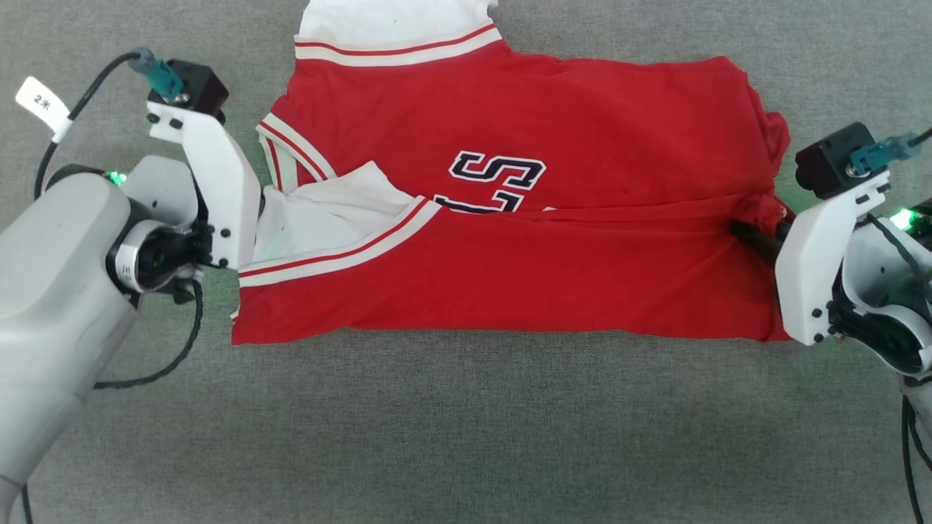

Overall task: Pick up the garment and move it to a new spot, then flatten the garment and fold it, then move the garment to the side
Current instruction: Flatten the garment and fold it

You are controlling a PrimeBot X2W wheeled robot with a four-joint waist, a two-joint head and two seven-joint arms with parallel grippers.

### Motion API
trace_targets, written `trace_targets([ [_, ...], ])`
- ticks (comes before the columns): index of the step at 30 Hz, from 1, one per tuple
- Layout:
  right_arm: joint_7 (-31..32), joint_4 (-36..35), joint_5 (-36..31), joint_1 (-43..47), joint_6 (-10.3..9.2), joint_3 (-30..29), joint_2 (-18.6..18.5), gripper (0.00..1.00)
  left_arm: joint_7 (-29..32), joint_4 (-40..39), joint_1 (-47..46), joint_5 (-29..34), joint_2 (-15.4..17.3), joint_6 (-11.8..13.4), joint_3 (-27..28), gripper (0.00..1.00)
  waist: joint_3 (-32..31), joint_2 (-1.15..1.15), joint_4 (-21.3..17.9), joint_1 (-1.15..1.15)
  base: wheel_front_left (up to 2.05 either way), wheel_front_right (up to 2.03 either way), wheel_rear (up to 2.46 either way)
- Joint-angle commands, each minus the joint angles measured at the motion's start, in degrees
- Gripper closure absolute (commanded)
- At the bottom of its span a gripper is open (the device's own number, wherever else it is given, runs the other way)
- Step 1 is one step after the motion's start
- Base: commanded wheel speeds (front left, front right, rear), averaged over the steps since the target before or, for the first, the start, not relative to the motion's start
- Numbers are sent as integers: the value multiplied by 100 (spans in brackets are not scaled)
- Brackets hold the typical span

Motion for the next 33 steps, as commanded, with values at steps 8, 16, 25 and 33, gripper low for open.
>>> trace_targets([
  [8, -485, -175, 112, 176, -1, -344, -96, 0, -246, -226, -93, 137, 215, 75, 68, 0, -227, 0, 111, 0, 0, 0, 0],
  [16, -1174, -927, -476, 890, -2, -1496, 200, 0, 66, -1814, 542, -69, 902, 879, 163, 0, -400, 0, 204, 0, 0, 0, 0],
  [25, -1782, -1870, -1458, 1624, 0, -2727, 1289, 0, 319, -3314, 1424, -293, 1444, 1838, 105, 0, -441, 0, 53, 0, 0, 0, 0],
  [33, -1985, -2264, -1872, 2045, 0, -3152, 2099, 0, 125, -2963, 1729, -520, 1356, 1970, 195, 0, -328, 0, -177, 0, 0, 0, 0],
])
